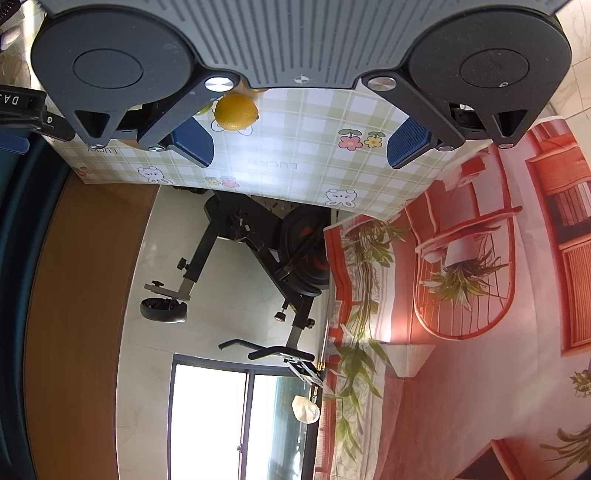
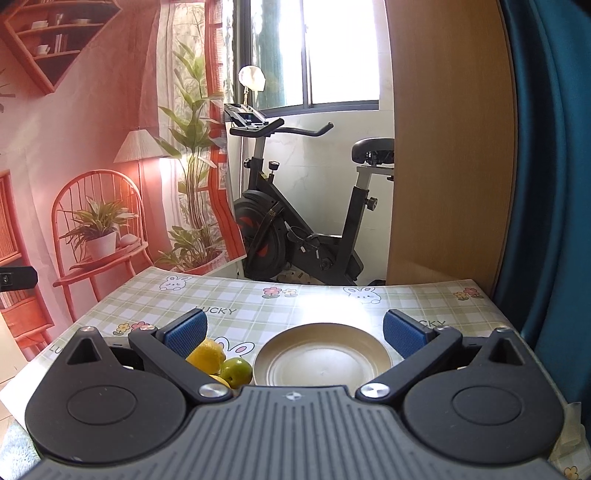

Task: Organize fruits
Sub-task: 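Move the left tool down toward the fruit pile beside the plate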

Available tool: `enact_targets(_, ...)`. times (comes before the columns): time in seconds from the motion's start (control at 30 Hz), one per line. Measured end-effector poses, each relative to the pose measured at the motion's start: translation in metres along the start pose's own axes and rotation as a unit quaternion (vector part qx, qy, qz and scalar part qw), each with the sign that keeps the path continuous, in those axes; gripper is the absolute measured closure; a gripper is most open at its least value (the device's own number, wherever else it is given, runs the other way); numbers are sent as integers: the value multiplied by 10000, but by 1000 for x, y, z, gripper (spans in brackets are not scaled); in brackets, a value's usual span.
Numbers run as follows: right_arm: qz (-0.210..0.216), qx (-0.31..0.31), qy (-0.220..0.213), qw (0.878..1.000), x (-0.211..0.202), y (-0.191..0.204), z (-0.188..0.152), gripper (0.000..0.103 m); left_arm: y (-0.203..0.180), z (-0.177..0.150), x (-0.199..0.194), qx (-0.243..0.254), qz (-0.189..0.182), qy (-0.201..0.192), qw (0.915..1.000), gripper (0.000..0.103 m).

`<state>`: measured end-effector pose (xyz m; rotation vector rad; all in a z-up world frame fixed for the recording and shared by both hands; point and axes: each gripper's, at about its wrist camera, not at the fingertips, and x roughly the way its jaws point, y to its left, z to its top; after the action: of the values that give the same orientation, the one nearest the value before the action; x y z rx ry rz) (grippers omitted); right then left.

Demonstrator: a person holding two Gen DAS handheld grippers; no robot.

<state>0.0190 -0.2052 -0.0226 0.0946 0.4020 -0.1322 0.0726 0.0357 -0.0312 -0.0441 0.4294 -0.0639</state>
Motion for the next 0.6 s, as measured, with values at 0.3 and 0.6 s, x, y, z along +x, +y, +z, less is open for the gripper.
enact_targets(0.3, 529, -621, 409, 9958, 39, 20, -31, 0, 7, -16, 29, -360, -639, 480, 9961, 4)
enact_targets(0.6, 815, -654, 711, 9920, 47, 27, -54, 4, -7, -28, 39, 95, -564, 753, 9955, 4)
